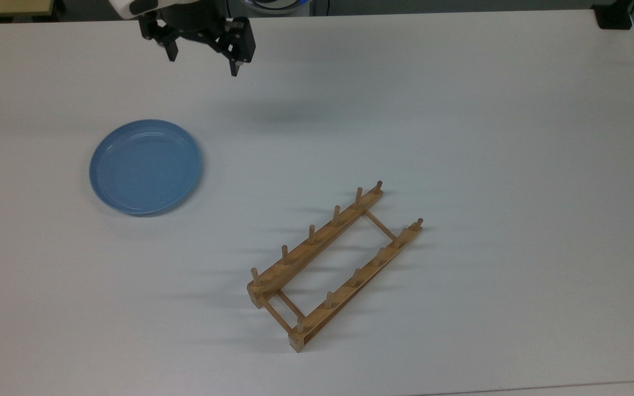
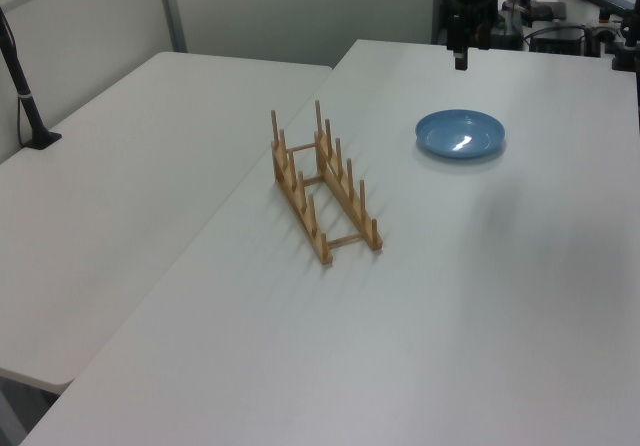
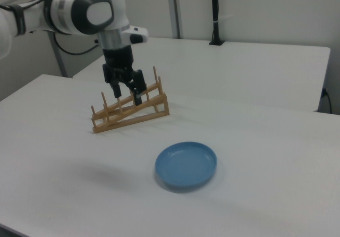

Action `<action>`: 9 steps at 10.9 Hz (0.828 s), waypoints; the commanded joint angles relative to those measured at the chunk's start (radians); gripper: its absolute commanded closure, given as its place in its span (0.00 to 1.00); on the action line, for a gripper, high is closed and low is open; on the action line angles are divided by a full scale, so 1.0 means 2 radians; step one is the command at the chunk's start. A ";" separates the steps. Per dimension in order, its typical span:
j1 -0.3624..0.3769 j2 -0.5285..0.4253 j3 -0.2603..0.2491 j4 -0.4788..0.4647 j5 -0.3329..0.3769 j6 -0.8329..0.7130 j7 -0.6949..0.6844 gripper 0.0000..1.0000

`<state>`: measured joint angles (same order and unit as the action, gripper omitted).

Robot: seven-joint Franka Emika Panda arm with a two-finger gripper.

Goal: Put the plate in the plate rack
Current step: 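Move the gripper over the light blue plate, then lower the open gripper onto the plate rim and close it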

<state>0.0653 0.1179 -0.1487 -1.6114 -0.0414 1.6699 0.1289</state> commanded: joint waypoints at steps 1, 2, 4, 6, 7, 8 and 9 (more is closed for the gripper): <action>-0.035 0.028 -0.002 -0.008 0.011 0.073 -0.047 0.00; -0.049 0.042 -0.003 -0.008 0.010 0.091 -0.070 0.00; -0.079 0.076 -0.004 -0.009 0.010 0.128 -0.127 0.00; -0.108 0.107 -0.004 -0.009 0.010 0.165 -0.197 0.00; -0.121 0.122 -0.004 -0.009 0.011 0.177 -0.222 0.02; -0.131 0.139 -0.004 -0.009 0.014 0.196 -0.235 0.03; -0.138 0.152 -0.004 -0.008 0.015 0.215 -0.239 0.05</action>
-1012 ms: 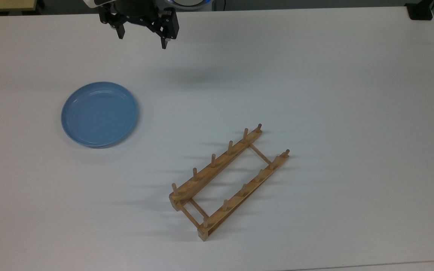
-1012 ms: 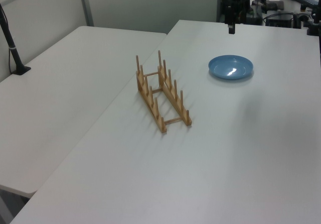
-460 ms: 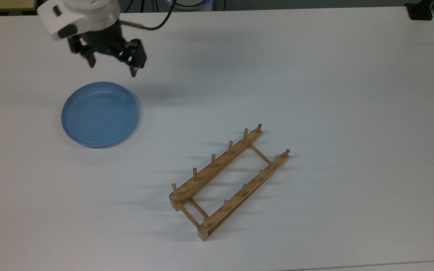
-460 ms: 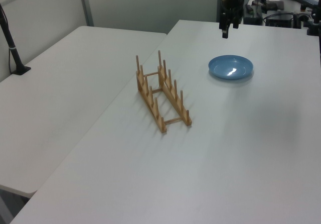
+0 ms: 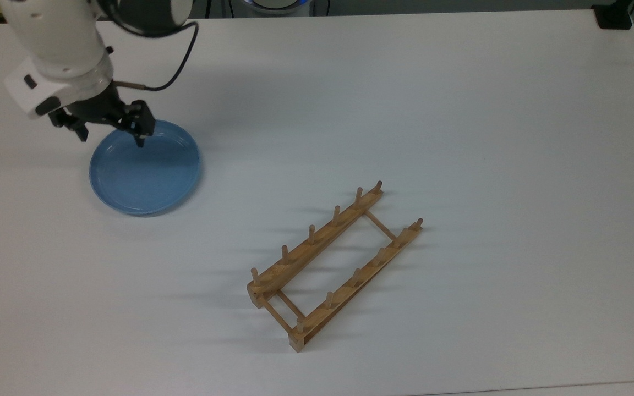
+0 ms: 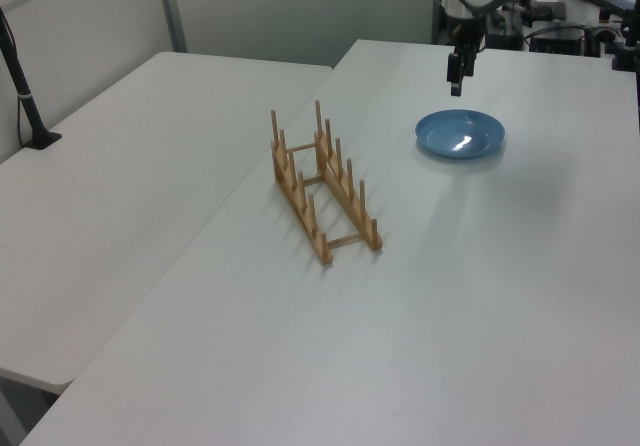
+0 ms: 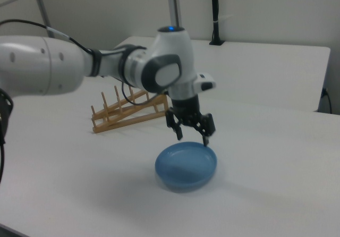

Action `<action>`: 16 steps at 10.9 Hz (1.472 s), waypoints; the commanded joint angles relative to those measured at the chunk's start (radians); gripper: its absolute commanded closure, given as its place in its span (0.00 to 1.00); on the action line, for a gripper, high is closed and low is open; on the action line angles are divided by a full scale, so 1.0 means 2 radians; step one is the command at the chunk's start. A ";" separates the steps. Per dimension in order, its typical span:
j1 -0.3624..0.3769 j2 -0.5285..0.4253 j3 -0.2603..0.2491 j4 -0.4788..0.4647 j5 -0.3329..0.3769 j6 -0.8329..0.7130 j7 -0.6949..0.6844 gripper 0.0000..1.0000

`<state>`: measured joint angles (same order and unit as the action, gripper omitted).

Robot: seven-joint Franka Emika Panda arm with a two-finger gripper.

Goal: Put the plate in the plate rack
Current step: 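Lower the open gripper onto the plate rim and close it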

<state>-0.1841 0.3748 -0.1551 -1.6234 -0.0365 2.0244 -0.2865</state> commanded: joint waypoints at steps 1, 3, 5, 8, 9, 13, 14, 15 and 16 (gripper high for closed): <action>-0.018 0.031 -0.001 -0.003 0.012 0.046 -0.040 0.08; -0.020 0.045 -0.001 -0.003 0.011 0.065 -0.050 0.14; -0.025 0.057 -0.001 -0.003 0.011 0.074 -0.052 0.22; -0.034 0.071 -0.001 -0.003 0.010 0.077 -0.060 0.28; -0.034 0.074 -0.001 -0.003 0.010 0.091 -0.060 0.29; -0.038 0.080 -0.001 -0.003 0.013 0.115 -0.058 0.46; -0.038 0.080 -0.001 -0.004 0.014 0.116 -0.056 0.56; -0.038 0.080 -0.001 -0.004 0.014 0.116 -0.055 0.66; -0.037 0.080 -0.001 -0.004 0.020 0.116 -0.055 0.75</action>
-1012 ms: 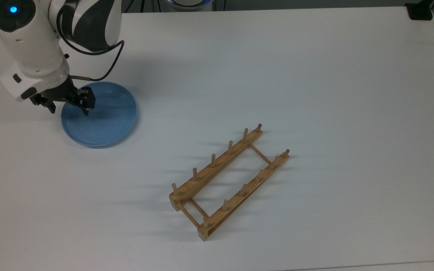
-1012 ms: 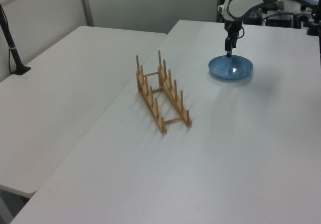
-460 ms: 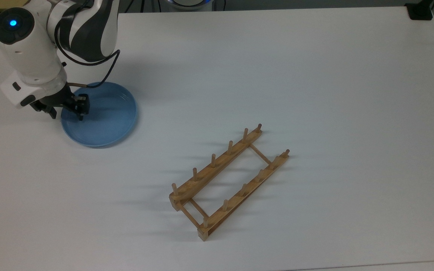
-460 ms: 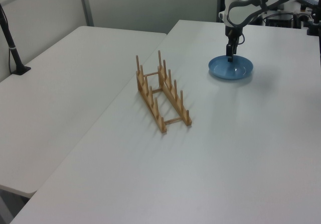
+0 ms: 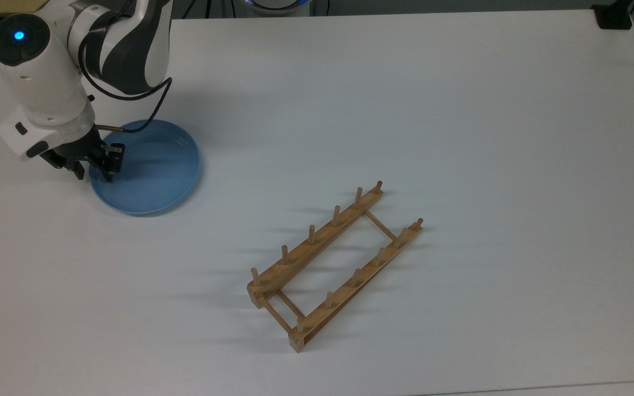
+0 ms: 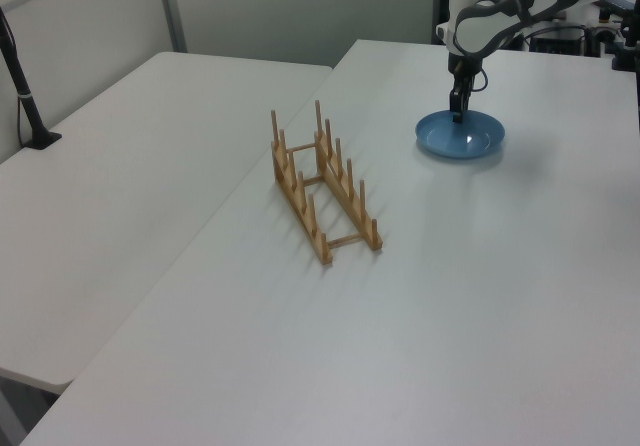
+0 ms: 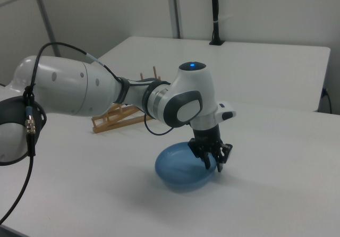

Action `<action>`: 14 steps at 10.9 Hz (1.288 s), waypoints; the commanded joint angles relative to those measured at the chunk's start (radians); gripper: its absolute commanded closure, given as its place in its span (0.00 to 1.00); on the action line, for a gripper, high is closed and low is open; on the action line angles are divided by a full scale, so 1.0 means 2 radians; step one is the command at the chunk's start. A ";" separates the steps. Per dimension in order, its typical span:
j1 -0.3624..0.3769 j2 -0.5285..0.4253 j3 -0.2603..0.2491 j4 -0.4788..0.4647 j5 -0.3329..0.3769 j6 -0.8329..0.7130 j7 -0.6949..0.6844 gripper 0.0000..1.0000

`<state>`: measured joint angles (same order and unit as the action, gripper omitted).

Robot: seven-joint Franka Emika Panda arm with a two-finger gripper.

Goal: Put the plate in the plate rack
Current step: 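Lower the open gripper onto the plate rim and close it, then lift the plate by its rim, tilting it upright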

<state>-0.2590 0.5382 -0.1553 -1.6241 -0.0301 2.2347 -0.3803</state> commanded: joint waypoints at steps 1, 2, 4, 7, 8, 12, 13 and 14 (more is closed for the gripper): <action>0.001 -0.001 -0.001 -0.003 0.023 0.011 -0.008 0.79; 0.001 -0.001 -0.001 -0.003 0.023 0.011 -0.008 0.86; 0.001 -0.002 -0.001 -0.003 0.024 0.011 -0.008 0.95; 0.001 -0.007 -0.001 -0.003 0.025 0.010 -0.010 0.97; 0.001 -0.012 -0.001 -0.003 0.025 0.009 -0.009 0.98; 0.010 -0.057 -0.020 -0.001 0.075 0.008 -0.010 1.00; 0.015 -0.068 -0.021 -0.001 0.088 0.008 -0.009 1.00; 0.019 -0.076 -0.021 0.013 0.100 0.009 -0.009 1.00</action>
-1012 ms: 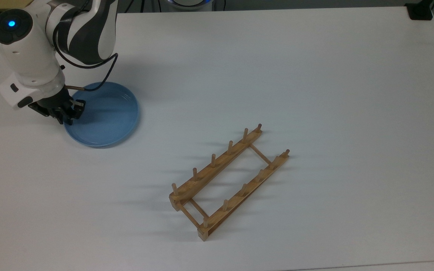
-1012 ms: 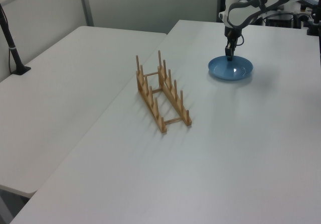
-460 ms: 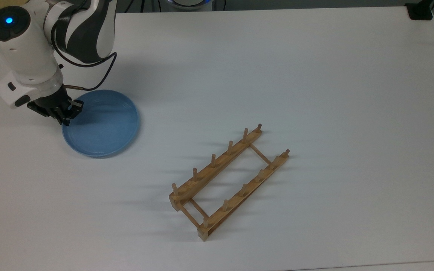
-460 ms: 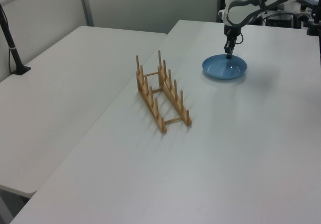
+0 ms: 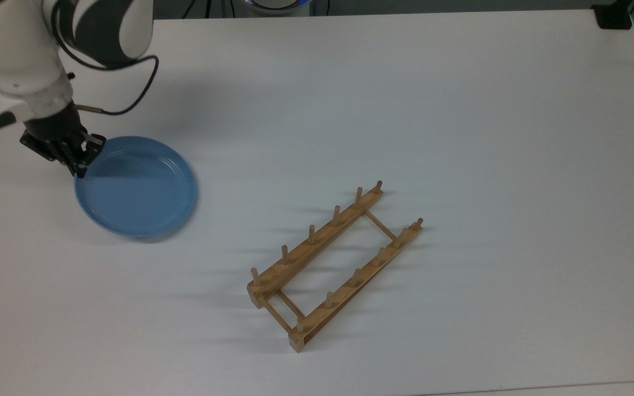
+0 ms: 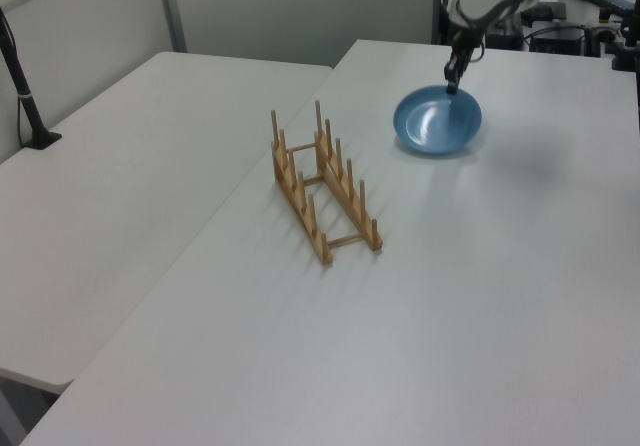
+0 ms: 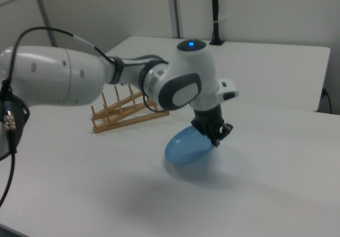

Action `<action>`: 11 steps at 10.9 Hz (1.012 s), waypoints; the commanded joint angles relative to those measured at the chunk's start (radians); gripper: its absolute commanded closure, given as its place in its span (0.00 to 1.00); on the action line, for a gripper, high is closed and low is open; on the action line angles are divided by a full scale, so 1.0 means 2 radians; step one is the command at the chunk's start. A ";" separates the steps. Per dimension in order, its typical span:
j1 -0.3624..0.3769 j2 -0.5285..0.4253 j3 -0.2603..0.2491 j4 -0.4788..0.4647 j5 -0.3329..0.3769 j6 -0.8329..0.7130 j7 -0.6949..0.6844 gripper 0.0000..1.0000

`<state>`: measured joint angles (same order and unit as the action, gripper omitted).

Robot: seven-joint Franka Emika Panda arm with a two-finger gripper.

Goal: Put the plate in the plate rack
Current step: 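Lift the plate by its rim, tilting it upright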

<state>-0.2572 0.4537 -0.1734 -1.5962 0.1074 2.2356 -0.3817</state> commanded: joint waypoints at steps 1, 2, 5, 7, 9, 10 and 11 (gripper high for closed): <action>0.025 -0.034 -0.012 0.021 0.041 0.008 -0.006 1.00; 0.046 -0.035 -0.034 0.024 0.059 0.011 -0.003 1.00; 0.136 -0.051 -0.094 0.024 0.125 0.110 0.011 1.00; 0.181 -0.062 -0.115 0.024 0.129 0.177 0.059 1.00; 0.219 -0.065 -0.118 0.023 0.127 0.250 0.092 1.00; 0.239 -0.066 -0.120 0.022 0.124 0.281 0.107 1.00; 0.267 -0.069 -0.141 0.020 0.124 0.293 0.111 1.00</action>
<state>0.1618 0.3443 -0.3825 -1.5268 0.3450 2.7422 -0.2045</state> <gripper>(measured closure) 0.952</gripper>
